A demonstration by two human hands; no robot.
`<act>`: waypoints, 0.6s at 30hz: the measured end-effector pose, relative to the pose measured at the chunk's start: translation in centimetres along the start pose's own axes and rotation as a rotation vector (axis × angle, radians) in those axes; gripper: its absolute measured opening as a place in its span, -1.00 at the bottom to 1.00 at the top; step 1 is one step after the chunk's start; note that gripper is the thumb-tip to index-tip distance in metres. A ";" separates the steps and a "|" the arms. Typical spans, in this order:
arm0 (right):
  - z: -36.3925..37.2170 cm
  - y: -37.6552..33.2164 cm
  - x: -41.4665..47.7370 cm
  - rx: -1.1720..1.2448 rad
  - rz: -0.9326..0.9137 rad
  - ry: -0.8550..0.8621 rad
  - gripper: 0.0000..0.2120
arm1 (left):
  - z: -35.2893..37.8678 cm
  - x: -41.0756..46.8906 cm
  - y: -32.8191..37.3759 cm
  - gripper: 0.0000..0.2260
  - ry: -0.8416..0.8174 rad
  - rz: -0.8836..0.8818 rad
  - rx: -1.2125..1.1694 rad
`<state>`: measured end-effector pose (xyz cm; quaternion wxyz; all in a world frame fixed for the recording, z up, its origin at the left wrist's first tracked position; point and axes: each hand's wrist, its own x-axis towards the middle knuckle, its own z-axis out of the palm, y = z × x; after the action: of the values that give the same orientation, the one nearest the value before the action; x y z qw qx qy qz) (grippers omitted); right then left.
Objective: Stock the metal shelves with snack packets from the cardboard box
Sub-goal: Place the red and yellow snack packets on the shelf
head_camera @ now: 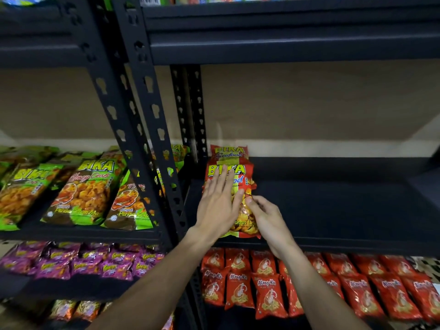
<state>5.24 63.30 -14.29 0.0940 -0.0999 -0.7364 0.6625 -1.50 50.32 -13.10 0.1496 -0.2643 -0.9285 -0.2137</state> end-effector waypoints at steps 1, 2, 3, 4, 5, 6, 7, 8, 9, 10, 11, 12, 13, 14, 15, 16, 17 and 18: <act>-0.2 0.0 -0.1 -0.021 0.001 0.014 -0.74 | 0.2 -0.2 -0.1 -0.44 -0.007 -0.001 0.027; -0.4 0.0 -0.2 -0.045 0.004 0.043 -0.76 | 0.3 -0.3 -0.1 -0.43 -0.012 -0.003 0.051; -0.6 0.1 -0.3 -0.073 0.006 0.075 -0.78 | 0.5 -0.3 -0.1 -0.42 -0.015 -0.003 0.075; -0.8 0.1 -0.4 -0.091 0.006 0.094 -0.80 | 0.6 -0.4 -0.1 -0.40 -0.016 -0.003 0.101; -1.0 0.2 -0.4 -0.109 0.007 0.107 -0.81 | 0.8 -0.3 -0.1 -0.39 -0.017 -0.002 0.125; -1.3 0.4 -0.6 -0.122 0.006 0.112 -0.82 | 0.9 -0.3 -0.1 -0.38 -0.020 -0.001 0.144; -1.6 0.5 -0.6 -0.142 0.009 0.118 -0.83 | 1.0 -0.3 -0.1 -0.36 -0.025 -0.001 0.162; -1.9 0.6 -0.8 -0.152 0.010 0.126 -0.85 | 1.0 -0.3 -0.1 -0.35 -0.031 0.002 0.176; -2.1 0.5 -0.9 -0.161 0.012 0.133 -0.87 | 0.9 -0.2 -0.1 -0.35 -0.034 0.001 0.183; -2.4 0.5 -1.2 -0.164 0.010 0.141 -0.88 | 0.9 -0.2 0.0 -0.34 -0.037 0.001 0.183; -2.7 0.5 -1.4 -0.172 0.005 0.147 -0.88 | 0.8 -0.1 0.1 -0.34 -0.037 0.000 0.184; -2.9 0.4 -1.6 -0.182 -0.001 0.149 -0.88 | 0.7 -0.1 0.2 -0.34 -0.034 0.001 0.186; -3.2 0.3 -1.9 -0.198 -0.005 0.151 -0.88 | 0.6 0.0 0.3 -0.33 -0.031 0.003 0.184; -3.4 0.2 -2.1 -0.213 -0.009 0.151 -0.88 | 0.4 0.2 0.4 -0.32 -0.028 0.005 0.177; -3.7 0.1 -2.5 -0.229 -0.013 0.152 -0.88 | 0.2 0.2 0.4 -0.32 -0.024 0.005 0.162; -4.0 0.0 -2.8 -0.243 -0.020 0.153 -0.88 | -0.1 0.3 0.4 -0.32 -0.013 0.005 0.144; -4.3 -0.2 -3.1 -0.258 -0.032 0.151 -0.89 | -0.5 0.2 0.6 -0.32 -0.001 0.010 0.114; -4.7 -0.3 -3.5 -0.274 -0.042 0.154 -0.89 | -0.8 0.2 0.8 -0.34 0.011 0.020 0.073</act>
<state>9.87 66.83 -13.57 0.1496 -0.1470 -0.8124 0.5441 -1.04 50.64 -12.05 0.1665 -0.2667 -0.9321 -0.1797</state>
